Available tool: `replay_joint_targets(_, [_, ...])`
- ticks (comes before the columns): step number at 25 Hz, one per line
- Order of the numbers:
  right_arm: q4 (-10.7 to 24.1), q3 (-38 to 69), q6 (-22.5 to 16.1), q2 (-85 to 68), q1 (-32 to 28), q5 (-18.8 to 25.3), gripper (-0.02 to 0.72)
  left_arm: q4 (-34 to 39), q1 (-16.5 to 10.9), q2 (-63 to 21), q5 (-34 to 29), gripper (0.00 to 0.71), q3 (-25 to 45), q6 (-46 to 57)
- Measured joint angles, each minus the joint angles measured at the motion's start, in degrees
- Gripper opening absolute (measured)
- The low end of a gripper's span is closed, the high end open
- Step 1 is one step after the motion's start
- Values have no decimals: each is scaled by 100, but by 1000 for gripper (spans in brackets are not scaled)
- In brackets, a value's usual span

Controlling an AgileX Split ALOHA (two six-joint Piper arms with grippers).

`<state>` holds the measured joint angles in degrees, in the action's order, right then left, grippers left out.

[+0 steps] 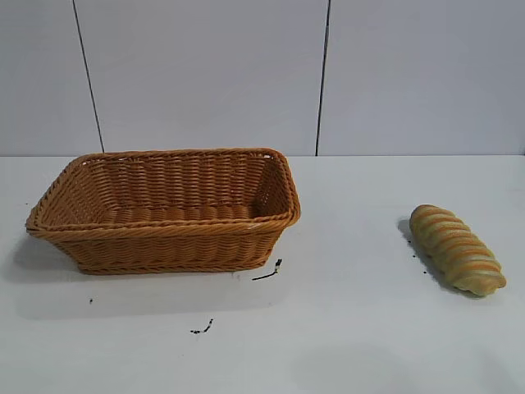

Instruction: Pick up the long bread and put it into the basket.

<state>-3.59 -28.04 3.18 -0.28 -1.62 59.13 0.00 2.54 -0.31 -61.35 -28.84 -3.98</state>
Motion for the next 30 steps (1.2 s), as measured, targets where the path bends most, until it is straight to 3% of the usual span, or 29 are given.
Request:
replay_joint_targets(13, [0,-131,-18,275,0,-51,693,0,0,0,0,696,0,0])
replay_joint_targets(18, [0,-669,-18,1693,0,-307,693,0,0,0,0,696,0,0])
replay_joint_targets(30, [0,-1986,-18,6013,0,-465,693,0,0,0,0,696,0,0])
